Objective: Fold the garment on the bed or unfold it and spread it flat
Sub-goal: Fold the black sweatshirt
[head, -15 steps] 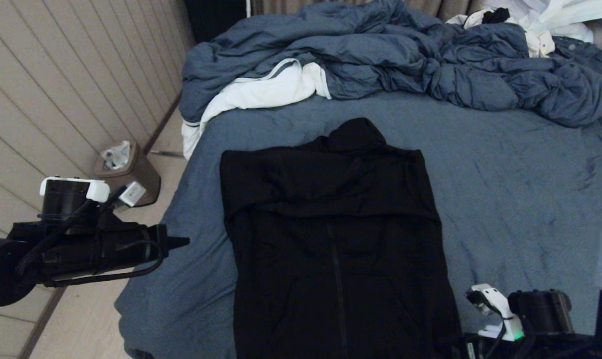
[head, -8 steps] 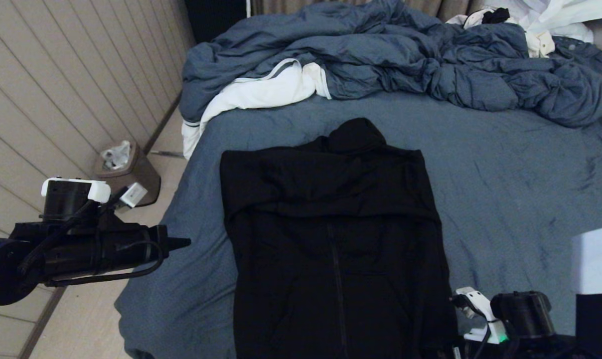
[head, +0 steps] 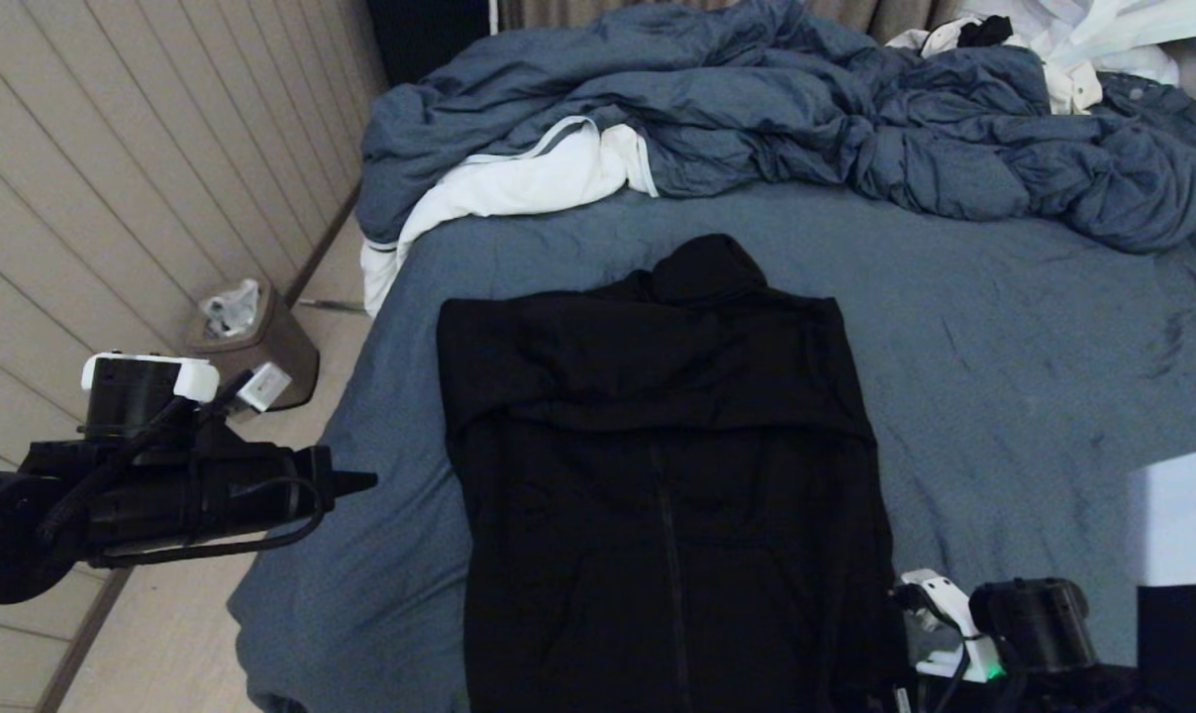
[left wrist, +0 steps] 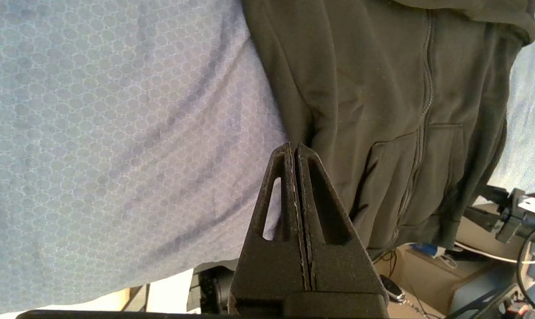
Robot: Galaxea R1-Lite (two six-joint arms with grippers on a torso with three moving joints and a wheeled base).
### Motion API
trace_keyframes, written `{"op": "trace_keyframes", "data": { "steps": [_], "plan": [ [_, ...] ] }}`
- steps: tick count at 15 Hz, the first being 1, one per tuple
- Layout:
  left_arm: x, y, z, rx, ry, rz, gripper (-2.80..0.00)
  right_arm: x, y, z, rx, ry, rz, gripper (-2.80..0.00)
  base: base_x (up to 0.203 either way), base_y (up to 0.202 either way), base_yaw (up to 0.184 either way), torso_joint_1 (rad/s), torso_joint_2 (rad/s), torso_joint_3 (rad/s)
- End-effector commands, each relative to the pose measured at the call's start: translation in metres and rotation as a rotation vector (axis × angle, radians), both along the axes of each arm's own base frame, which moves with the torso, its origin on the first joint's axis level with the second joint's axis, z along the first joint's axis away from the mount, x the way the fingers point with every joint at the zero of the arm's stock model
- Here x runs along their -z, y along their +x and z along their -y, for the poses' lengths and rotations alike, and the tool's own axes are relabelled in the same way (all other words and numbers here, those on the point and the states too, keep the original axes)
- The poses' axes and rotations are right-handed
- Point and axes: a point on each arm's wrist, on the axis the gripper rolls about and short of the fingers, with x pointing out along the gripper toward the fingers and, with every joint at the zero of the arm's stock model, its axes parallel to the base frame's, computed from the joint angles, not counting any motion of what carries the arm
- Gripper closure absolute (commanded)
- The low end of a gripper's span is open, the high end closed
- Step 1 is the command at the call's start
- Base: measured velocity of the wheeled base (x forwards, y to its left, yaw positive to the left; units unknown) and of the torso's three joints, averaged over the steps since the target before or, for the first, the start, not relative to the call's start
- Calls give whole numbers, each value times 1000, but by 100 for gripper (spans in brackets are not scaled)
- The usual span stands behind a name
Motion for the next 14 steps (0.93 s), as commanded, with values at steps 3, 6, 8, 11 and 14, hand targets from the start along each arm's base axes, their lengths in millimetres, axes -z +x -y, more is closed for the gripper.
{"op": "trace_keyframes", "data": {
  "steps": [3,6,8,11,14],
  "plan": [
    [3,2,0,0,-2,-11,0,-7,-1,-6,-35,8,35,-280,0,0,0,0,0,0],
    [4,2,-2,-5,-2,-12,0,-5,-2,-11,-58,11,27,-280,0,0,0,0,0,0],
    [3,2,-2,-5,-2,-11,0,-6,-1,-11,-54,11,28,-280,0,0,0,0,0,0],
    [4,2,-2,-4,-3,-15,0,-6,-1,-10,-40,18,26,-280,0,0,0,0,0,0],
    [5,3,-1,-4,-2,-19,0,-9,-1,-10,-40,20,38,-280,0,0,0,0,0,0]
  ]
}}
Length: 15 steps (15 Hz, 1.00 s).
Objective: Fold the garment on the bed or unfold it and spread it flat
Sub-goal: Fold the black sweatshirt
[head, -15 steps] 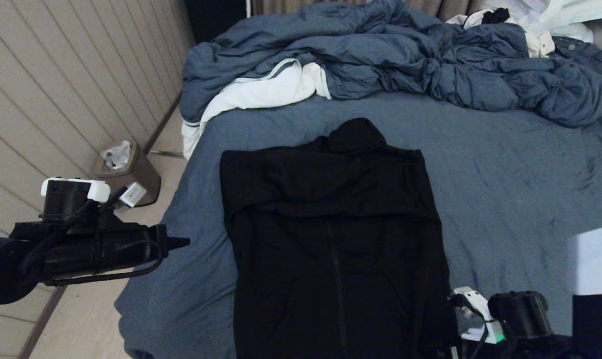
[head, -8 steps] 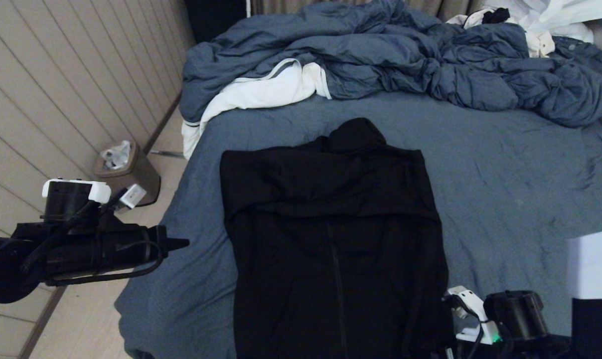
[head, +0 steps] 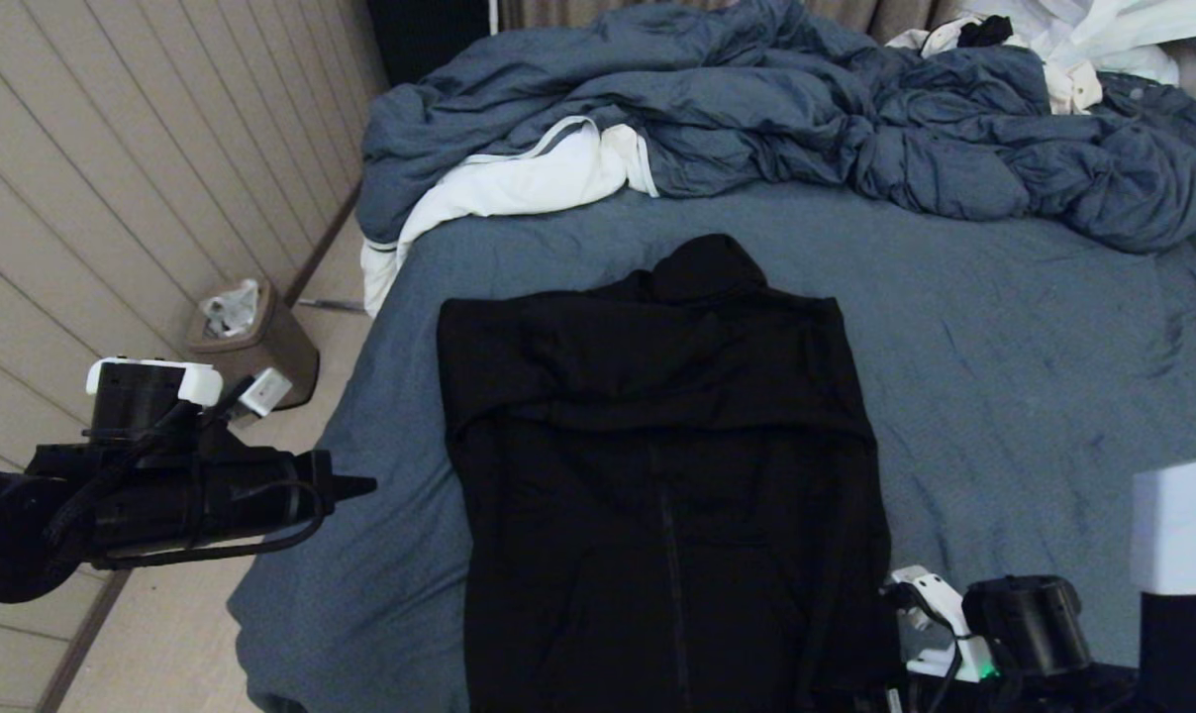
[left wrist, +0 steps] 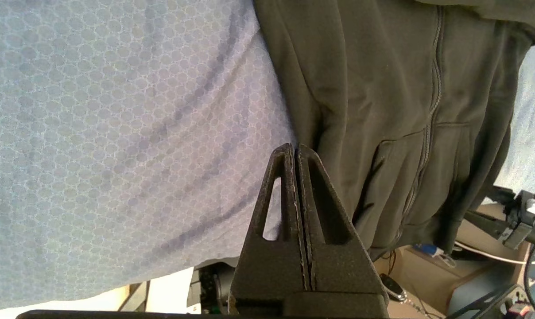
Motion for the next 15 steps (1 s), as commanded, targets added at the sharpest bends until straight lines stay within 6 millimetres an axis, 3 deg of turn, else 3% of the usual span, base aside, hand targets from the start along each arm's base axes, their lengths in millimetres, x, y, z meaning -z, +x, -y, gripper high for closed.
{"op": "trace_keyframes", "data": {
  "steps": [1,5,10,11,12,15],
  "plan": [
    [1,1,0,0,-2,-2,0,-4,0,0,-1,8,22,-280,0,0,0,0,0,0],
    [1,1,0,0,-2,-2,0,-15,-5,-4,3,34,27,-280,0,0,0,0,0,0],
    [2,0,-3,19,-22,-10,0,-13,-7,-4,-11,48,5,-280,0,0,0,0,0,0],
    [2,1,-3,19,-22,-8,0,-12,-6,-4,-13,47,4,-266,0,0,0,0,0,0],
    [2,1,-3,19,-22,-10,0,-11,-6,-5,-14,44,-4,0,0,0,0,0,0,0],
    [2,1,-3,19,-24,-11,0,-4,-4,-4,-18,37,-17,0,0,0,0,0,0,0]
  ]
}}
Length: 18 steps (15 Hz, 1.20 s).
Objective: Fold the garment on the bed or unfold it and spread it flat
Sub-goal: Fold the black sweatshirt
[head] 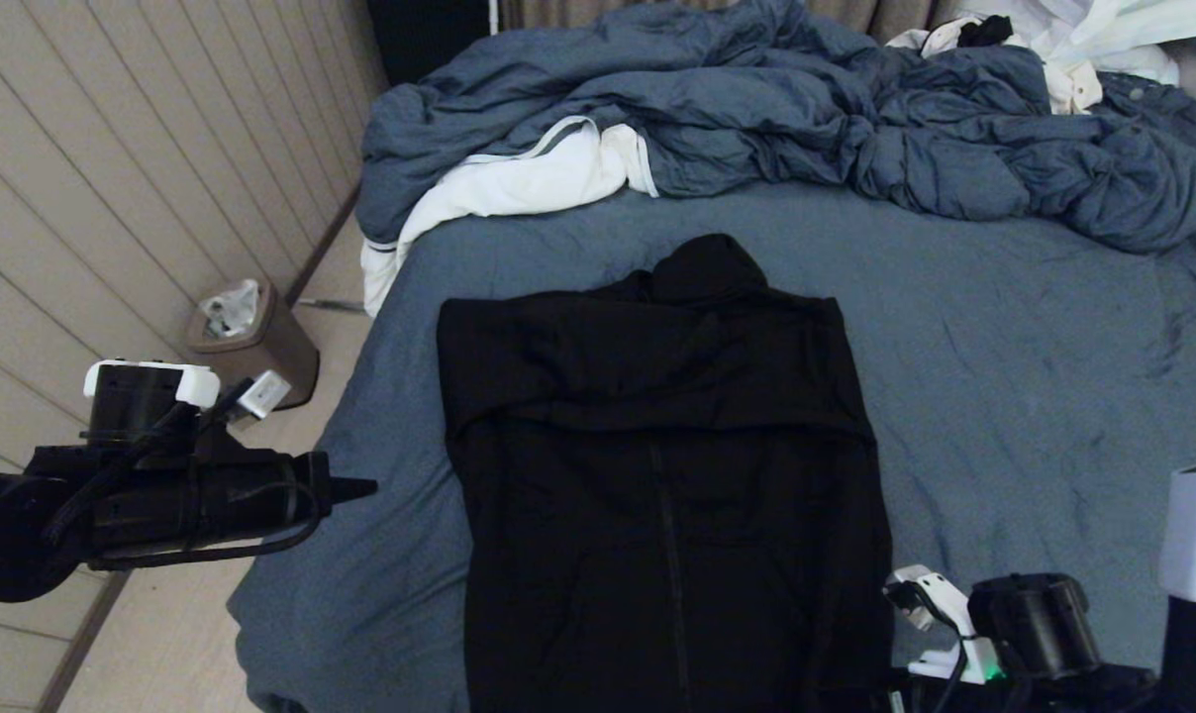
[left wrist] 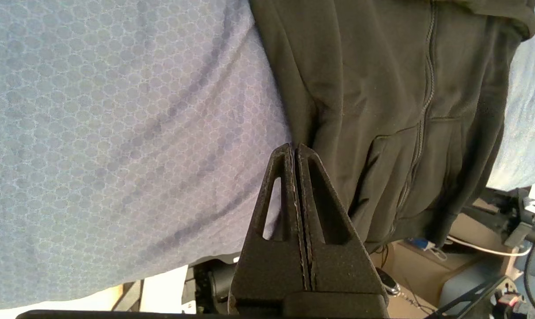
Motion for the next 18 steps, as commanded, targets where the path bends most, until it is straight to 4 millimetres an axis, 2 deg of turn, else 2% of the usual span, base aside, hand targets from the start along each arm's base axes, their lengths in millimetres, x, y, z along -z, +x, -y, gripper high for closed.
{"op": "trace_keyframes", "data": {
  "steps": [1,6,10,14,18],
  "plan": [
    [0,0,0,1,-4,0,0,3,2,0,3,0,-1,-280,0,0,0,0,0,0],
    [1,1,0,1,-3,-2,0,-9,3,0,12,22,66,-280,0,0,0,0,0,0],
    [1,1,0,1,-3,-5,0,-32,9,-1,4,61,241,-280,0,0,0,0,0,0],
    [2,1,0,2,-4,-8,0,-48,30,-4,22,99,355,-280,0,0,0,0,0,0],
    [6,3,0,4,-3,-22,0,-82,57,-9,61,159,443,-280,0,0,0,0,0,0]
  ]
}}
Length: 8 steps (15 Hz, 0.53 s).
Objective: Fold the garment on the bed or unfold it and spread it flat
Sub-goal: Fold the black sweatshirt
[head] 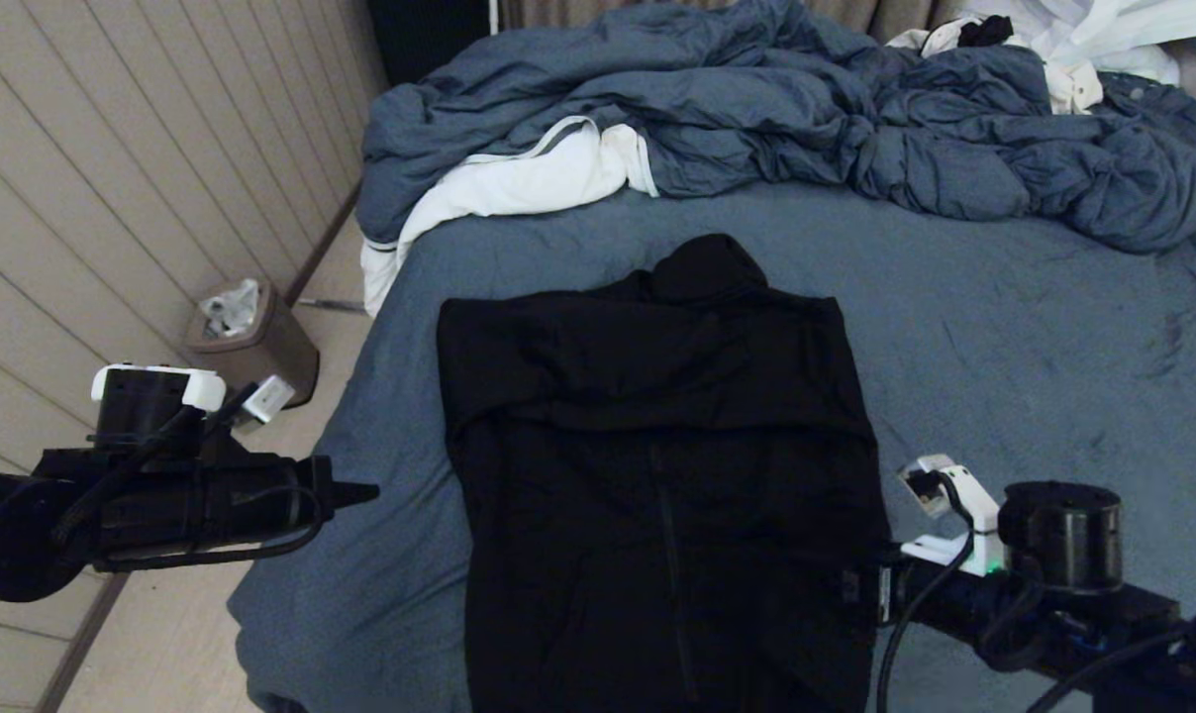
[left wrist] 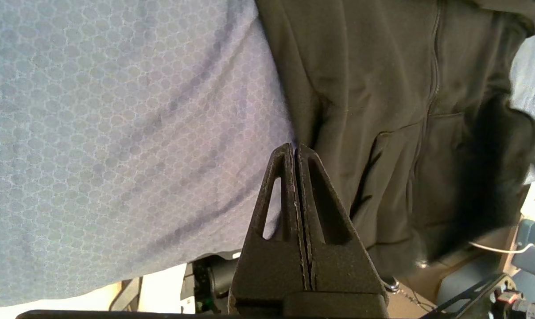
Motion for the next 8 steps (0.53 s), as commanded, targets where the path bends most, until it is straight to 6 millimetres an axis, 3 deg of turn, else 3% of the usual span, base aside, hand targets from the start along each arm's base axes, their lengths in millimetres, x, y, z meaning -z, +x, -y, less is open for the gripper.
{"op": "trace_keyframes", "data": {
  "steps": [1,5,8],
  "plan": [
    [1,1,0,2,-4,-5,0,-30,13,-2,7,32,69,-280,0,0,0,0,0,0],
    [-1,-1,0,4,-7,2,0,-88,52,-5,49,77,146,-280,0,0,0,0,0,0],
    [-1,-3,0,4,-7,2,0,-106,72,-8,67,78,138,-280,0,0,0,0,0,0]
  ]
}}
